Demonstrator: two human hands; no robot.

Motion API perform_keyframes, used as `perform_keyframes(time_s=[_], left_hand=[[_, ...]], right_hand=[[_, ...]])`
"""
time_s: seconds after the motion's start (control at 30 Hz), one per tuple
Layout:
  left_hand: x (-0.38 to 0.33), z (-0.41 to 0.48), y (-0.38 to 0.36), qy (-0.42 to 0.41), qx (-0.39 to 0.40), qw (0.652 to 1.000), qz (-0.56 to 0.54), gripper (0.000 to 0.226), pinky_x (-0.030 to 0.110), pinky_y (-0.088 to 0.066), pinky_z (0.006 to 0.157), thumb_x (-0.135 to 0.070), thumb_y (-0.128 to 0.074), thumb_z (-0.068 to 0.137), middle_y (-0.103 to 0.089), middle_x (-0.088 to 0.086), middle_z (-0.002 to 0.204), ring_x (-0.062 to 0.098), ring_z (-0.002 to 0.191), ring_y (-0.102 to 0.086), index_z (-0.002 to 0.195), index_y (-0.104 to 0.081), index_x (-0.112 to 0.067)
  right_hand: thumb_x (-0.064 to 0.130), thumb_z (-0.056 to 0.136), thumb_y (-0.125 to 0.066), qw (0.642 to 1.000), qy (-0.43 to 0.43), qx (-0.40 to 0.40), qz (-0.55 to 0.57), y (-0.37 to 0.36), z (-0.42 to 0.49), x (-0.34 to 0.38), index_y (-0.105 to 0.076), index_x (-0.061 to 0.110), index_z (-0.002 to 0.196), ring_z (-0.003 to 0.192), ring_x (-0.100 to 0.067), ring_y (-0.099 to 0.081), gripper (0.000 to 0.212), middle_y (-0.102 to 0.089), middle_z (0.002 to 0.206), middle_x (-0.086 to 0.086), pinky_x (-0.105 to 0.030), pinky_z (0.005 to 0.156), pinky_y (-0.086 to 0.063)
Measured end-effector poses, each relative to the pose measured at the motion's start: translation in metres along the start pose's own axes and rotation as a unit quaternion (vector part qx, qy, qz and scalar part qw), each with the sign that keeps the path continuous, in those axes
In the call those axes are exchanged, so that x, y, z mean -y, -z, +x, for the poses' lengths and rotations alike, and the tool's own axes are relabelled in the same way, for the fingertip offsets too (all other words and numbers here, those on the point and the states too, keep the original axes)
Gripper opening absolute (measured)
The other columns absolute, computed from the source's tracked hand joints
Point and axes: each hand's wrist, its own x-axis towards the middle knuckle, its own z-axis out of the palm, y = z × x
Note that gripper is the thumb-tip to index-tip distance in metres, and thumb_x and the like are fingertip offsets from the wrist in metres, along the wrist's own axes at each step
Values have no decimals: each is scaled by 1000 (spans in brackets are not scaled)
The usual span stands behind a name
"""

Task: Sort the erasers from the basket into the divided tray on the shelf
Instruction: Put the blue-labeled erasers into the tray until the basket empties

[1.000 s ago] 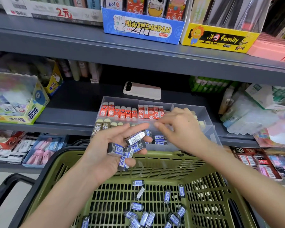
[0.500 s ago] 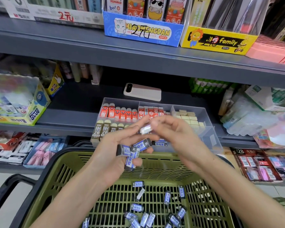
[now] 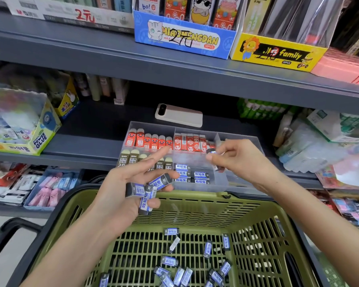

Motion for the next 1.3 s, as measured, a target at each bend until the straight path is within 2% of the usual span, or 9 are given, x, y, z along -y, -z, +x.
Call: perform_keyframes(time_s=[0.1, 0.2, 0.4, 0.53, 0.7, 0.93, 1.03, 1.2, 1.3], left_hand=[[1, -1, 3, -3, 1, 1000, -6, 38, 23, -37, 45, -29, -59, 77, -70, 20, 104, 24, 74, -62, 112, -71, -24], [1, -1, 6, -6, 8, 1000, -12, 41, 24, -37, 45, -30, -60, 74, -70, 19, 103, 23, 73, -60, 113, -71, -23], [2, 0, 12, -7, 23, 999, -25, 42, 24, -37, 46, -28, -59, 76, -70, 19, 102, 22, 71, -58, 116, -69, -21], [4, 1, 16, -3, 28, 999, -35, 43, 24, -37, 46, -28, -59, 76, -69, 20, 101, 21, 71, -59, 117, -69, -20], [6, 0, 18, 0, 25, 999, -43, 43, 24, -36, 46, -28, -60, 74, -69, 22, 104, 22, 74, -60, 115, -70, -21], [8, -1, 17, 15, 23, 998, -55, 41, 23, -37, 45, -27, -58, 75, -70, 22, 101, 22, 73, -59, 113, -71, -21], [7, 0, 17, 19, 22, 998, -61, 41, 23, -36, 44, -27, -57, 74, -70, 22, 101, 22, 73, -59, 112, -71, -20], [7, -1, 18, 23, 17, 998, -63, 40, 24, -36, 45, -27, -57, 75, -69, 23, 103, 21, 73, -60, 111, -72, -21], [7, -1, 18, 23, 14, 997, -69, 41, 23, -36, 45, -26, -58, 74, -69, 24, 103, 22, 73, -60, 111, -72, -20]], right_hand=[[40, 76, -73, 984, 55, -37, -163, -9, 1, -2, -74, 27, 83, 60, -5, -47, 14, -55, 57, 14, -26, 62, -35], [37, 77, -73, 959, 84, -55, -264, -18, 0, -3, -74, 27, 100, 70, -7, -42, 25, -67, 81, 6, -21, 59, -24], [18, 78, -72, 950, 131, -89, -268, -27, 5, -8, -70, 15, 84, 67, -13, -53, 7, -60, 69, 6, -25, 63, -38], [27, 82, -69, 923, 167, -83, -335, -31, 8, -11, -74, 18, 84, 76, -16, -60, 10, -70, 82, 2, -25, 64, -32], [32, 80, -69, 893, 215, -84, -386, -40, 12, -12, -76, 21, 83, 81, -23, -63, 13, -71, 82, -2, -28, 63, -38], [32, 78, -69, 868, 178, -152, -439, -39, 12, -13, -75, 26, 74, 69, -27, -60, 10, -68, 64, -3, -26, 52, -19], [29, 87, -55, 864, 124, -136, -469, -45, 14, -15, -72, 25, 83, 77, -22, -55, 18, -66, 72, 0, -28, 57, -22], [22, 84, -52, 837, 92, -110, -528, -46, 18, -14, -61, 26, 71, 74, -21, -49, 16, -45, 62, 3, -27, 57, -21], [22, 82, -52, 829, 91, -71, -547, -47, 21, -7, -68, 23, 76, 68, -18, -44, 17, -58, 71, -5, -24, 48, -17]])
